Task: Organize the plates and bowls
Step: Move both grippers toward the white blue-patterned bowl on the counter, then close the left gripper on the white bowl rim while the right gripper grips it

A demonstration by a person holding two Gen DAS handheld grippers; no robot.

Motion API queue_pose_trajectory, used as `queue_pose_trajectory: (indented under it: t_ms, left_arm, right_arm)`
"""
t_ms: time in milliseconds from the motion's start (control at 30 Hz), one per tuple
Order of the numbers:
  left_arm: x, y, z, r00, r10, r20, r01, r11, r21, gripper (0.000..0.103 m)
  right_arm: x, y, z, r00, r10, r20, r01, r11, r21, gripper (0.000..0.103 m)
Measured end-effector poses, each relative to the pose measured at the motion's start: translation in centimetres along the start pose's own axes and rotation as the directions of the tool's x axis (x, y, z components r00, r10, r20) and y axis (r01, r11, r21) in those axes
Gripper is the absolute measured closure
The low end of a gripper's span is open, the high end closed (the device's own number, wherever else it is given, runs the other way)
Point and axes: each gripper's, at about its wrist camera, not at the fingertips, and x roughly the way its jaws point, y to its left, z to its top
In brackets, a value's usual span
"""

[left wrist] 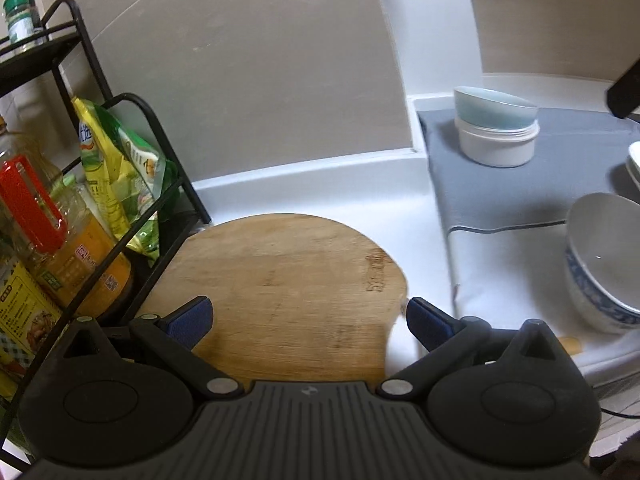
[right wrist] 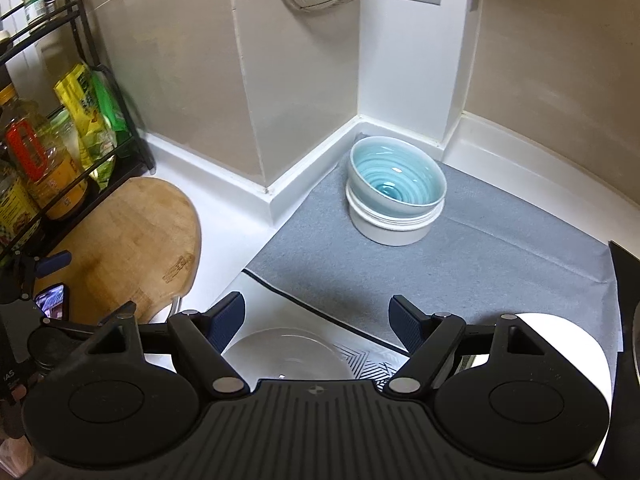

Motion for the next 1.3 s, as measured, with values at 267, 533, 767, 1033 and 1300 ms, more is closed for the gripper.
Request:
queue_pose_trajectory:
  t_ms: [267, 533, 767, 1033, 1300]
  left_arm:
    - [-1.7, -2.3, 0.2, 0.993, -0.116, -0.020, 0.115, 0.993, -0.039, 0.000]
    - [-3.3, -4.6, 1.8, 0.978, -0.208, 0.001, 0.207, 0.975, -0.079, 0.000]
    - [-3.4, -5.7, 3.0, 0.974, -0.226, -0.009, 0.224, 0.970, -0.096, 0.000]
    - [-2.8, -7.1, 4.4, 0.934, -0.352, -0.056, 0.331, 0.916, -0.227, 0.000]
    - [-0.2, -9.5, 4.6, 0.856, -0.489, -0.166, 0.423, 0.849, -0.318, 0.005]
  right_arm:
    - [-0.2, -0.5, -0.1, 1.000, 0.008, 0.005, -0.008, 1.000, 0.009, 0.022]
    - [0.1, -1.9, -1.6, 1.000, 0.002, -0.026, -0.001, 0.999, 0.045, 0.022]
    - [0.6, -3.1, -3.4, 0.997, 0.043, -0.060, -0.039, 0.997, 0.063, 0.020]
    - [2.9, -4.4, -4.7, 0.986, 0.105, -0.126, -0.096, 0.992, 0.079, 0.020]
    - [5.0, -6.1, -5.6, 0.972, 0.127, -0.198, -0.104, 0.987, 0.125, 0.025]
